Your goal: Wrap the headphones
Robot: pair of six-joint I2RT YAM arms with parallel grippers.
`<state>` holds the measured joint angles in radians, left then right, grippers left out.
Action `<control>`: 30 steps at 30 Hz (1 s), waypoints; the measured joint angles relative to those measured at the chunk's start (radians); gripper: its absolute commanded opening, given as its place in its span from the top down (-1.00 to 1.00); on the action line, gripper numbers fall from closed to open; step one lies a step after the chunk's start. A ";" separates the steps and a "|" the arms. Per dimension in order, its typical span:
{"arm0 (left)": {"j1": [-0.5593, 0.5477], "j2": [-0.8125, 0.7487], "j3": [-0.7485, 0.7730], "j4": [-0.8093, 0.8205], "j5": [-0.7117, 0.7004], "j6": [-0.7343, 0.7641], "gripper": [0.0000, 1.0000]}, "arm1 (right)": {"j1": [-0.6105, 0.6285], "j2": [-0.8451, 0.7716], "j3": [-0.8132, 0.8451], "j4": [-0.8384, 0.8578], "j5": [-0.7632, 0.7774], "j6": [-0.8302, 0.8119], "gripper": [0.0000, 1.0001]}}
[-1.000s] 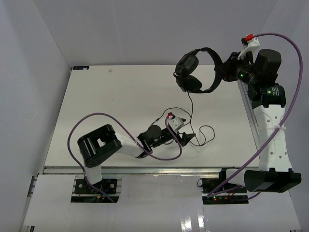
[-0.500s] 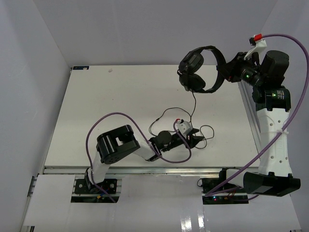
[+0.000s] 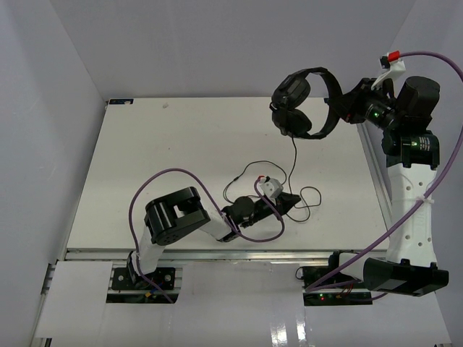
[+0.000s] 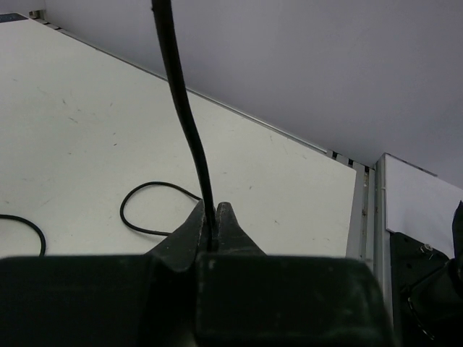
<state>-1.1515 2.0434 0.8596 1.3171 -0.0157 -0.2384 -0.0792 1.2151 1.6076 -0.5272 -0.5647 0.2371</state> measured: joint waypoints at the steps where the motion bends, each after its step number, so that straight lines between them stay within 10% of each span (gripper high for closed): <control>1: 0.000 0.000 0.000 0.000 0.001 -0.004 1.00 | 0.000 -0.003 -0.001 0.001 -0.001 0.000 0.85; 19: -0.038 -0.416 -0.057 -0.603 0.140 0.287 1.00 | -0.004 -0.017 -0.064 -0.001 0.002 -0.029 0.85; 30: 0.161 -0.546 -0.080 -1.022 0.224 0.467 1.00 | -0.004 -0.013 0.024 -0.070 -0.165 -0.131 0.85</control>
<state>-0.9900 1.4971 0.7800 0.2946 0.2086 0.2287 -0.0834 1.2016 1.6315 -0.5971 -0.7301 0.1061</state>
